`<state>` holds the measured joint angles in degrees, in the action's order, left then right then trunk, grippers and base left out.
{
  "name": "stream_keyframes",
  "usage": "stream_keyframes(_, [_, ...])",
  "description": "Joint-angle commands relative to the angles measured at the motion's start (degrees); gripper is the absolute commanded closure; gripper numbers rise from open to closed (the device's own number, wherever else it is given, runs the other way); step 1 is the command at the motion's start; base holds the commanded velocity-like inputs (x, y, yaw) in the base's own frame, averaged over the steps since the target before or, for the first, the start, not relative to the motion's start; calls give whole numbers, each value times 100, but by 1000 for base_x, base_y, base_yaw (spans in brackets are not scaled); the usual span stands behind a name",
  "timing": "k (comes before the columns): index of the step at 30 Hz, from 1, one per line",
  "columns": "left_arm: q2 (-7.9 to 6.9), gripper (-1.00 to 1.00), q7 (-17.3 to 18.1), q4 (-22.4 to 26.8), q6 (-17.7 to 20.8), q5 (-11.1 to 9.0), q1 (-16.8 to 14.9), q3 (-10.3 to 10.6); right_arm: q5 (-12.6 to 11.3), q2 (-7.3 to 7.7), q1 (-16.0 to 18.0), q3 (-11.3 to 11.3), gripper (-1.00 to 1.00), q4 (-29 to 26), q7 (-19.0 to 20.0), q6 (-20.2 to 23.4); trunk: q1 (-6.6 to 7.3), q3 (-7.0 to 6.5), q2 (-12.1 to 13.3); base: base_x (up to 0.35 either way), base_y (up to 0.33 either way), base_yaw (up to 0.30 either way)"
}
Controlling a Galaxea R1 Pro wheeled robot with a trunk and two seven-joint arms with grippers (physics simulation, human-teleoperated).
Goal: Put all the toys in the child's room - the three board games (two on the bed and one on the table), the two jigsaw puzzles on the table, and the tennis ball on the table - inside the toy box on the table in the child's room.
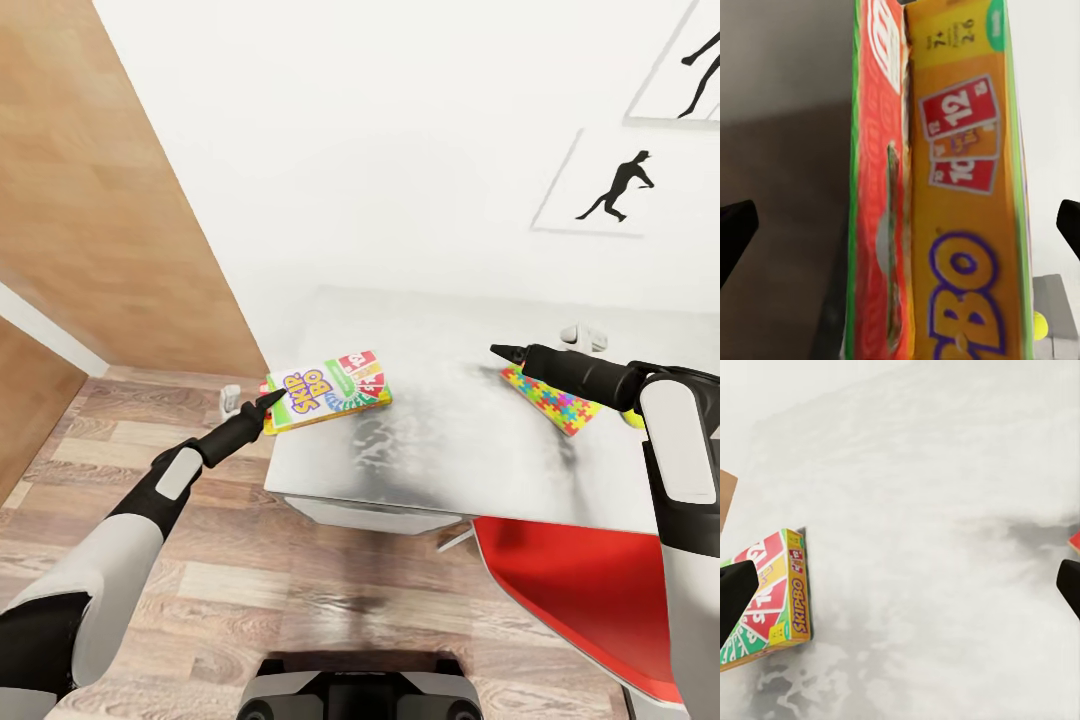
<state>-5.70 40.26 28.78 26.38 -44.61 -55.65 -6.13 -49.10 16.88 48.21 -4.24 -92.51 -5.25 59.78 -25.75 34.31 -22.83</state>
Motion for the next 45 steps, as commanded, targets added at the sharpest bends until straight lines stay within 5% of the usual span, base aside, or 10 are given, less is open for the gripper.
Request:
stream_keyframes(1, [6,-100,9,-3,51,-31,-4,-11,-60,1,5,0,-100,-4,-55,22,-3,7,-9,0,0,-6])
stream_keyframes(3, [10,-100,8,-3,54,-31,-5,-11,-59,1,5,0,-100,-4,-55,22,-3,7,-9,0,0,-5])
stream_keyframes(4, [13,100,8,-3,57,-31,-5,-11,-61,0,5,1,-100,-4,-55,22,-3,7,-9,0,0,-4])
stream_keyframes(26, [34,100,73,49,103,-60,0,-12,-58,8,5,2,-100,-4,-55,22,-3,7,-9,0,0,0])
stream_keyframes(30, [50,100,257,203,341,-86,21,-17,-62,23,0,-4,-100,-4,-55,22,-3,7,-9,0,0,0])
stream_keyframes(33, [72,100,712,718,836,-92,206,-21,-64,41,-128,-29,-100,-4,-44,22,-3,7,-9,0,0,0])
stream_keyframes(45, [83,100,898,1256,1188,-114,489,-30,-67,130,-242,-71,-100,-6,-4,22,-3,7,-9,0,0,0])
